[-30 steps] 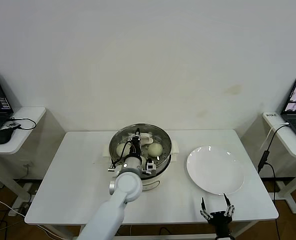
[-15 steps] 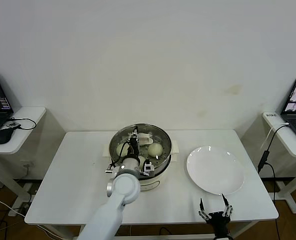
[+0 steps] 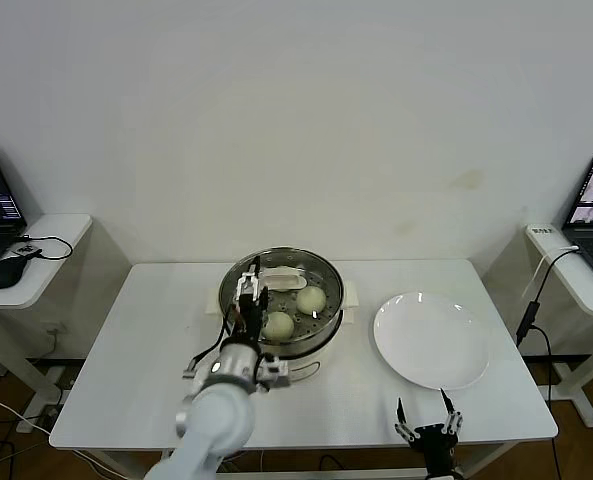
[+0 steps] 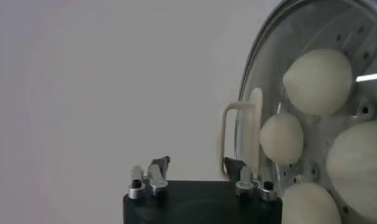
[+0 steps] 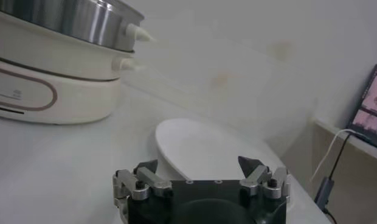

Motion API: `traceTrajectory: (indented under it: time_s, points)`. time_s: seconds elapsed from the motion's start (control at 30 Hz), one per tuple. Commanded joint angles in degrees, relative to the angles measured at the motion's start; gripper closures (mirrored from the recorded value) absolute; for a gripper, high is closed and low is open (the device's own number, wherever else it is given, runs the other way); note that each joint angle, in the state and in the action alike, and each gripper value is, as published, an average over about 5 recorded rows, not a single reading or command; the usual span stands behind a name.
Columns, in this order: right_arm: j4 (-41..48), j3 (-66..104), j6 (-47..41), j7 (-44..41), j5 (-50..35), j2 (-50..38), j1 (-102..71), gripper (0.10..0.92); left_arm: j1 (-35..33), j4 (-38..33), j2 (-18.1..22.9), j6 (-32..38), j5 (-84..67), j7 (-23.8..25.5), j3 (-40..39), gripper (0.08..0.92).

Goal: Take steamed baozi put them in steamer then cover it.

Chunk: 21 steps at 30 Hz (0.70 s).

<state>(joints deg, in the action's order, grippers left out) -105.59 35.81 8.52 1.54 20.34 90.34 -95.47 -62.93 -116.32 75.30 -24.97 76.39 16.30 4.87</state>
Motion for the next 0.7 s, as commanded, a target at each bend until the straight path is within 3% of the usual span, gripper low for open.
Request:
traceTrajectory:
  time_s: [0.03,0.13,0.23,0.43,0.7]
  points:
    - [0.29,-0.08,0.03,-0.47,-0.3,-0.02,0.03,0.203,-25.33,-20.21,-7.94,7.56,-31.8,-15.24,12.69,0.188]
    - [-0.03,-0.03,0.09,-1.05,-1.31,-0.32,-0.13,0.203,-30.89,-17.01,-8.0,21.85,-58.01,-25.86,22.19,0.179]
    - [-0.12,-0.12,0.3,-1.54,-2.41,-1.01,-0.27,0.203,-34.92,-11.53,-6.72,33.94,-78.03,-29.29,29.95,0.177]
    - [-1.31,-0.73,1.81,-3.13,-6.82,-3.17,-1.43,0.203,-42.12,-7.29,-7.05,30.93,-97.6,-31.62,33.21,0.177]
    - [-4.4,-1.53,2.63,-6.39,-15.29,-6.71,-4.43,0.203,-44.94,-3.45,-5.07,32.82,-98.99,-30.35,32.58,0.177]
